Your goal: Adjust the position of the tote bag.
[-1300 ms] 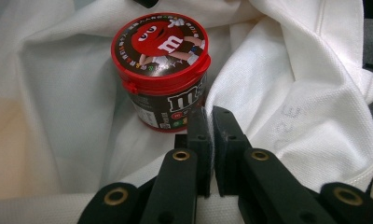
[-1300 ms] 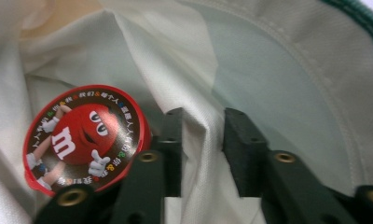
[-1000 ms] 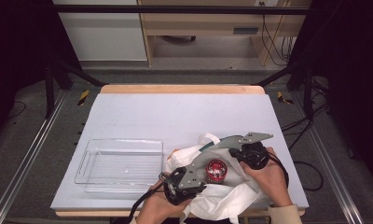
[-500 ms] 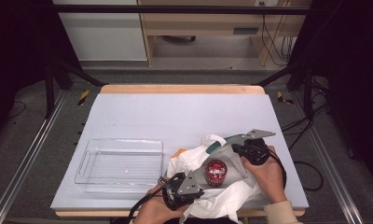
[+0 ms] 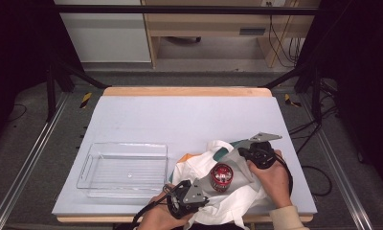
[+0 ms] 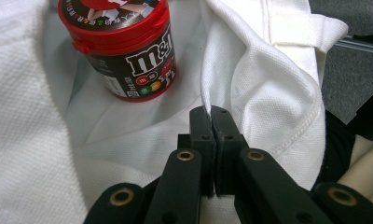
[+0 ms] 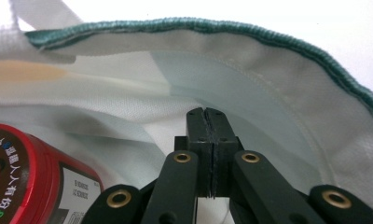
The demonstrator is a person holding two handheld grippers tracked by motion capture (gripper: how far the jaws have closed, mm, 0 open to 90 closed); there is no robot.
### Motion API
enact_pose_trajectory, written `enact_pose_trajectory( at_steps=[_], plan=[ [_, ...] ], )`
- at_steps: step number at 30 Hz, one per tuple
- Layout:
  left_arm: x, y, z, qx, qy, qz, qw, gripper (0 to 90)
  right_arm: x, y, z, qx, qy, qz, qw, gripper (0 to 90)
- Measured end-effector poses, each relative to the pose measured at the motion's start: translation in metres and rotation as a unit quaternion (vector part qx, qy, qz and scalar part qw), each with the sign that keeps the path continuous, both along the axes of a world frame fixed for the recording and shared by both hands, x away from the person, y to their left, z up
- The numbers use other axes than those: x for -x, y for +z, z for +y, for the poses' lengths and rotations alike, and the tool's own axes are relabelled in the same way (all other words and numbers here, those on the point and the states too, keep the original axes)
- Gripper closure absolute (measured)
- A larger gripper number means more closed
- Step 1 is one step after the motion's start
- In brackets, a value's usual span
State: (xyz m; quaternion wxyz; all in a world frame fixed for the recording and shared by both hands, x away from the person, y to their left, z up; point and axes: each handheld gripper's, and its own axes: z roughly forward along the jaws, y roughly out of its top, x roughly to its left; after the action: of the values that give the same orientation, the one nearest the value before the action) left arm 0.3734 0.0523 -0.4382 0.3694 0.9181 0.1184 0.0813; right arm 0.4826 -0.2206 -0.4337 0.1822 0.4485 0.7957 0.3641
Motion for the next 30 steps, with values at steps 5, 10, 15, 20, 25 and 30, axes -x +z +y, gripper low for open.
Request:
enact_pose_trajectory(
  at_steps=[5,10,15,20,25,30],
  plan=[
    [0.0005,-0.0004,-0.0002,-0.003,0.0,-0.002,1.0,89.2,0.0006,0.0004,0.0006,0.003,-0.007,-0.008,0.9999,89.9],
    [0.0008,-0.0015,0.0,-0.003,0.001,-0.001,1.0,89.2,0.0007,0.0001,0.0009,0.004,-0.008,-0.007,0.9999,89.9],
    [0.0018,-0.0029,-0.0014,0.0,-0.011,0.005,0.9999,89.2,0.0001,-0.0011,0.0007,0.005,-0.009,-0.007,0.9999,89.9],
    [0.0021,-0.0033,-0.0013,-0.001,-0.012,0.006,0.9999,89.2,-0.0007,-0.0032,0.0008,0.008,-0.012,-0.005,0.9999,89.9],
    [0.0029,-0.0029,-0.0005,-0.008,-0.008,0.001,0.9999,89.2,-0.0008,-0.0038,0.0008,0.007,-0.016,-0.002,0.9998,89.8],
    [0.0037,-0.0029,-0.0008,-0.011,-0.011,0.001,0.9999,89.2,-0.0021,-0.0062,-0.0007,0.006,-0.017,0.0,0.9998,89.8]
  ],
)
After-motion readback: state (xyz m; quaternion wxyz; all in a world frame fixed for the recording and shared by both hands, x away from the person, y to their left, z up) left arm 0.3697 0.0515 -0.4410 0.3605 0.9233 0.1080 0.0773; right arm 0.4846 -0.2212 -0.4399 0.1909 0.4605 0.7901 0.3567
